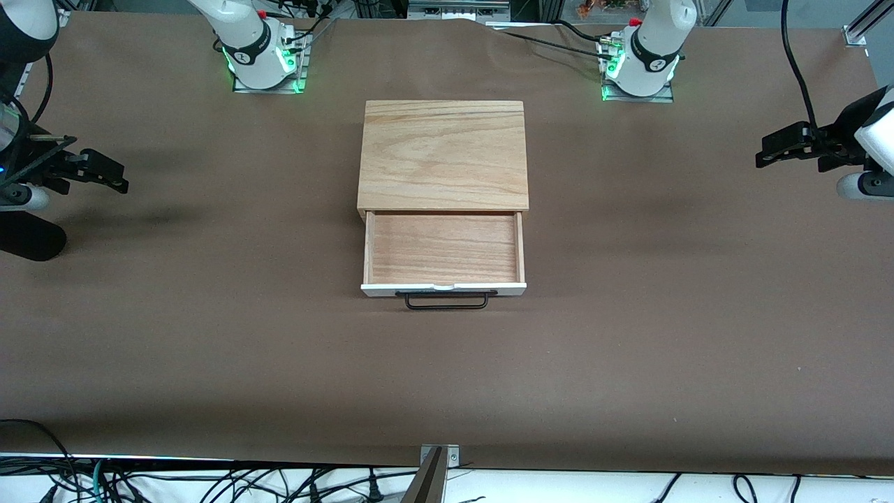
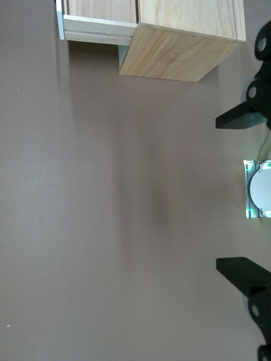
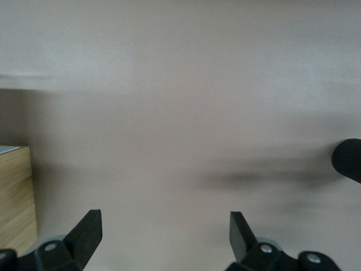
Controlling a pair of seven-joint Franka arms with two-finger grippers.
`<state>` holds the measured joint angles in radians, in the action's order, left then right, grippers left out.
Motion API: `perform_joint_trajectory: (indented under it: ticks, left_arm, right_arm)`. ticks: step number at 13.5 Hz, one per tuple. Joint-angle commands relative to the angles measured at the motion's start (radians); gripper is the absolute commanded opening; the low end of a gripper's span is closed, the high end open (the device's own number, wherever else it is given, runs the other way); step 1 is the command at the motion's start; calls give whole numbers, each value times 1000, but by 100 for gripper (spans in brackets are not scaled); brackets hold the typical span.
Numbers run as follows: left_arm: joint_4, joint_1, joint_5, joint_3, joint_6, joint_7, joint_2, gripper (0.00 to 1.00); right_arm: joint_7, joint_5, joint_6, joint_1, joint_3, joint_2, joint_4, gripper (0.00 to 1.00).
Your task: Pull top drawer with both arms simultaneously
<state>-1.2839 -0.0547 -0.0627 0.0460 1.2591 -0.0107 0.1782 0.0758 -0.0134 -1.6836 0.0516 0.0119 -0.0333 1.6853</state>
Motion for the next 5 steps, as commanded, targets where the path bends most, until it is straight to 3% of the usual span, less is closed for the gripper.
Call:
perform_joint_trajectory:
  ticks: [1, 5]
  left_arm:
    - [-22, 6, 14, -17, 5, 8, -19, 100]
    - [-20, 1, 15, -17, 5, 6, -17, 100]
  right_arm:
    - [-5, 9, 8, 1, 5, -8, -26, 100]
    - [-5, 7, 8, -6, 7, -8, -26, 100]
